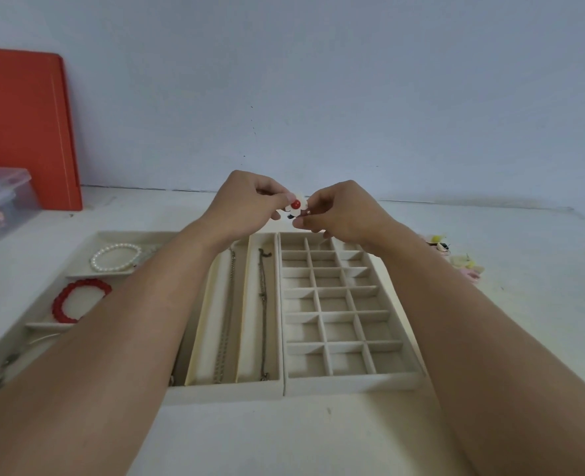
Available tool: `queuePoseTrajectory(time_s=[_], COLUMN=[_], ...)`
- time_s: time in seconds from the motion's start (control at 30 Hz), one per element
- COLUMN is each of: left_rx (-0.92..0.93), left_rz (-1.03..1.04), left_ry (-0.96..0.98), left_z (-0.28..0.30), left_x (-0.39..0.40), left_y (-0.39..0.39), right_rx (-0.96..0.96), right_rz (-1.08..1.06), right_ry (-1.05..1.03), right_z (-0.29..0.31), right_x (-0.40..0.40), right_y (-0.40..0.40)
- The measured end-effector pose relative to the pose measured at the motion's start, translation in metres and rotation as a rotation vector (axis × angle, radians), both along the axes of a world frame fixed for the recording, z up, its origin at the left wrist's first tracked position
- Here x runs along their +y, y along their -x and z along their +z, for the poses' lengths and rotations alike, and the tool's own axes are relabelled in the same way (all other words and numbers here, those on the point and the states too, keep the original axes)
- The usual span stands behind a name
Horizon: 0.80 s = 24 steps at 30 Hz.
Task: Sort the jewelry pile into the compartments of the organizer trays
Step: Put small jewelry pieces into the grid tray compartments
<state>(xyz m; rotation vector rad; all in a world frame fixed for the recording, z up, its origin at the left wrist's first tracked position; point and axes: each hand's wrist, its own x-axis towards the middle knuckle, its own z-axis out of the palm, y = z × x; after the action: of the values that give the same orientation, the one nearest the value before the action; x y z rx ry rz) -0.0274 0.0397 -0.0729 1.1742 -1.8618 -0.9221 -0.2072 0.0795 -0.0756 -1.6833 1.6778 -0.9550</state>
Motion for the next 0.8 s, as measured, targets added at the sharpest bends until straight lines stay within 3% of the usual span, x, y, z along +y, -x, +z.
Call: queuePoseTrajectory(time_s=[0.43,0.6,0.8], left_rx=[-0.100,-0.033,-0.062], left_rz=[0.006,0.165,0.137], left_ry=[-0.041,-0.019,-0.043], left_z=[0.000,-0.003,-0.005], left_x=[-0.002,-0.012,-0.011], left_y=[-0.007,-0.011,-0.008], right_rx=[-0.077,0.331,0.586], right_rz=[-0.064,-0.026,-0.036], right_ry=[-0.065,-0.032,-0.015], right_z=[0.001,-0.001,-0.011], right_x=[0.001,-0.002,-0.008], right_y=[0.002,-0.003,-0.014])
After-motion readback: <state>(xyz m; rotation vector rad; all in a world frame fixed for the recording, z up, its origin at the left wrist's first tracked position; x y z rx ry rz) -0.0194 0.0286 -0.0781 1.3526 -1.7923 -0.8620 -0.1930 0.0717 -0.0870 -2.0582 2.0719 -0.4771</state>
